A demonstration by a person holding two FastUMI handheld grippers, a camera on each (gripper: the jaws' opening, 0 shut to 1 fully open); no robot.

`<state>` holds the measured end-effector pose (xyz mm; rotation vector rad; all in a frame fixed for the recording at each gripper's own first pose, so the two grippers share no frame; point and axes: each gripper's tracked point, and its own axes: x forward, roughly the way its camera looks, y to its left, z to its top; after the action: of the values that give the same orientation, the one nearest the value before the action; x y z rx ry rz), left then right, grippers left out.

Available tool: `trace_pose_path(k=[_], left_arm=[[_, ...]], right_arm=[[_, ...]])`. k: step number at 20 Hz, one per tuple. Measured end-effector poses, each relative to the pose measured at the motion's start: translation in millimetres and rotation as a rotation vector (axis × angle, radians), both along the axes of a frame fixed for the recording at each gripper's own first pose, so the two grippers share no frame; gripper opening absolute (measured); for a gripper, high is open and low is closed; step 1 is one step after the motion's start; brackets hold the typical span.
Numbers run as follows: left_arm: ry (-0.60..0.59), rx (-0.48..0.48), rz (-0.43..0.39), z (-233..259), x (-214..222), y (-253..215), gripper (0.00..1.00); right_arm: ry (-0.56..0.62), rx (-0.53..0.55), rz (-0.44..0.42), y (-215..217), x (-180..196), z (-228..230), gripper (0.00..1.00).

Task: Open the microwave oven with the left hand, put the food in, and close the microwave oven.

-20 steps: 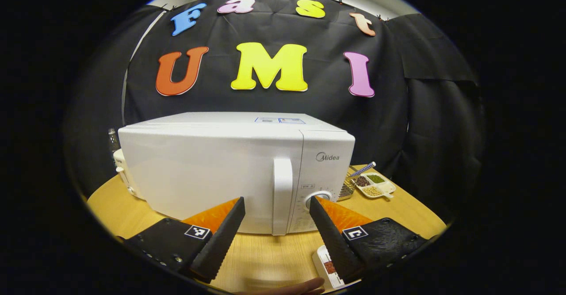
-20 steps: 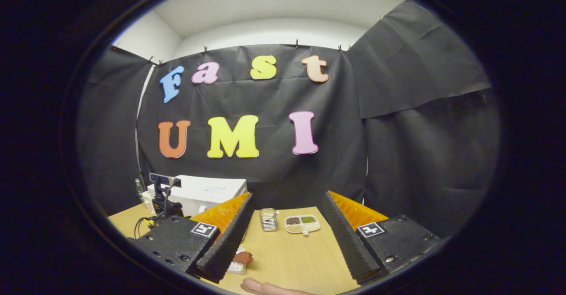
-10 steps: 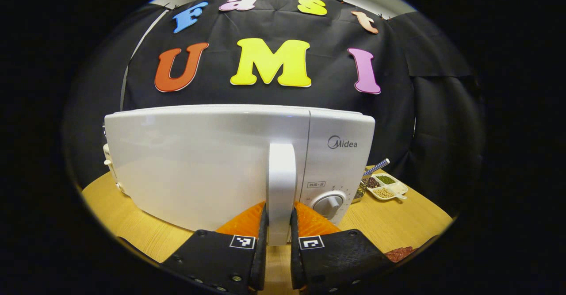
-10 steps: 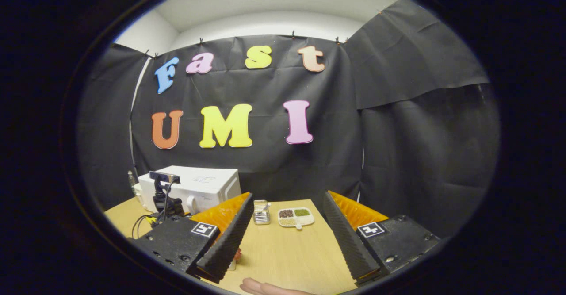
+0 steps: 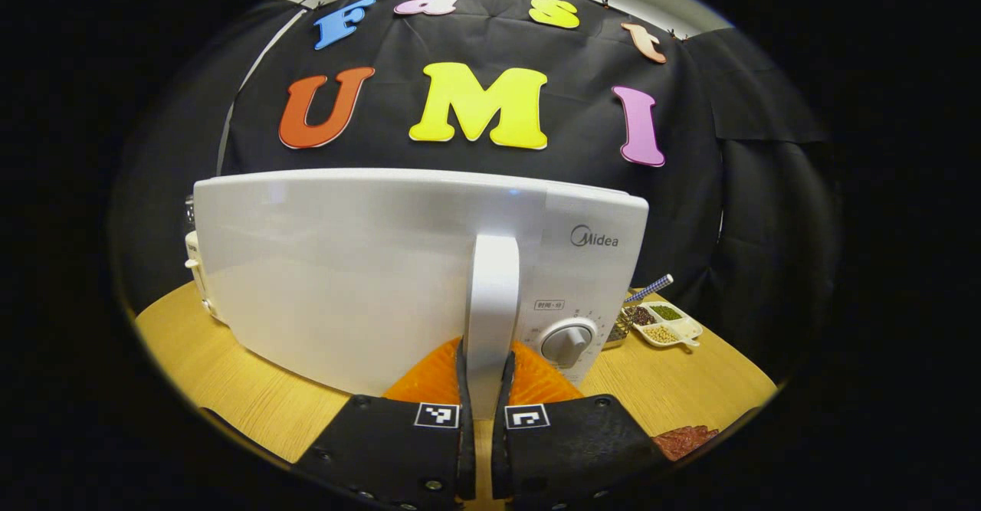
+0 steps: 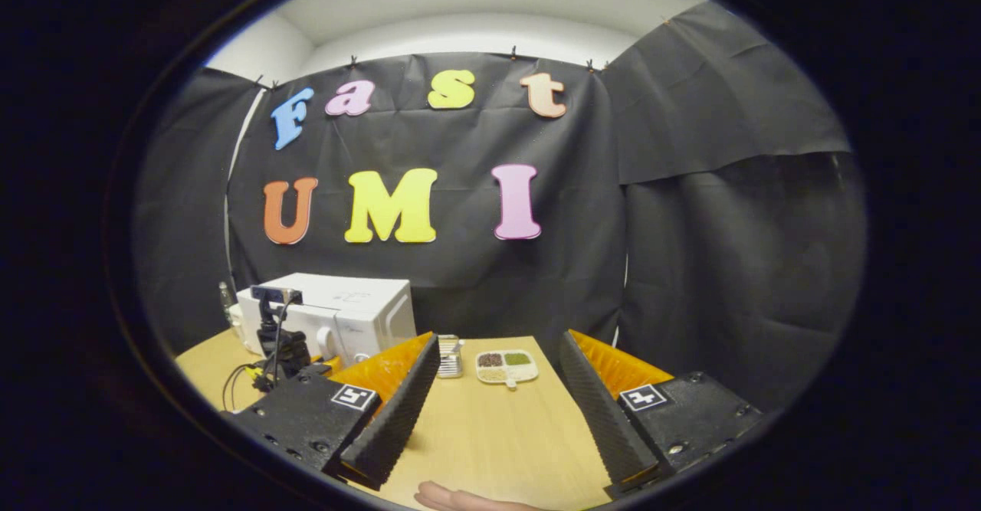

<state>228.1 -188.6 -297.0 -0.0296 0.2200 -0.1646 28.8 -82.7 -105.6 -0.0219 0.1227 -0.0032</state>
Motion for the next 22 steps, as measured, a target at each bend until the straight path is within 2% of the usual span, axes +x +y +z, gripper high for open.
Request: trace_pose_path(k=[3, 6, 7, 9, 10, 11, 12, 14, 15, 19, 21, 22], left_arm=[[-0.017, -0.036, -0.056, -0.8, -26.4, 5.7, 0.07], [-0.010, -0.007, -0.084, -4.0, -55.2, 18.5, 0.07], [-0.016, 0.000, -0.095, -3.5, -64.7, 24.6, 0.12], [-0.020, -0.009, -0.113, -2.7, -82.7, 36.7, 0.12], [-0.019, -0.012, -0.122, -2.7, -91.9, 42.4, 0.12], [-0.028, -0.012, -0.125, -0.7, -101.4, 49.0, 0.12], [-0.038, -0.007, -0.125, 0.6, -110.2, 56.8, 0.12], [-0.048, -0.006, -0.115, -0.5, -126.4, 74.7, 0.12], [-0.050, -0.006, -0.108, 1.0, -136.3, 84.1, 0.17], [-0.059, -0.019, -0.066, 4.1, -171.7, 132.2, 0.19], [-0.060, -0.022, 0.014, 5.0, -190.1, 173.4, 0.24], [-0.024, -0.035, 0.066, 2.0, -202.3, 196.9, 0.22]], right_arm=[[0.007, -0.003, 0.014, 2.9, -7.7, -5.5, 1.00], [0.033, 0.019, 0.024, 8.2, -12.9, -14.2, 1.00], [0.040, 0.023, 0.026, 11.8, -16.0, -18.5, 1.00], [0.031, 0.009, 0.032, 20.1, -23.7, -21.8, 1.00], [0.026, -0.008, 0.034, 23.5, -26.8, -24.2, 0.94], [0.023, -0.026, 0.036, 27.5, -29.7, -29.0, 0.94], [0.025, -0.043, 0.041, 32.0, -32.9, -32.2, 1.00], [0.028, -0.054, 0.060, 43.8, -38.1, -38.2, 1.00], [0.032, -0.050, 0.080, 52.9, -40.3, -41.4, 1.00], [0.070, -0.041, 0.170, 86.4, -47.1, -56.1, 1.00], [0.078, -0.035, 0.198, 96.4, -50.5, -61.5, 1.00], [0.082, -0.035, 0.208, 100.0, -52.9, -64.0, 0.94]])
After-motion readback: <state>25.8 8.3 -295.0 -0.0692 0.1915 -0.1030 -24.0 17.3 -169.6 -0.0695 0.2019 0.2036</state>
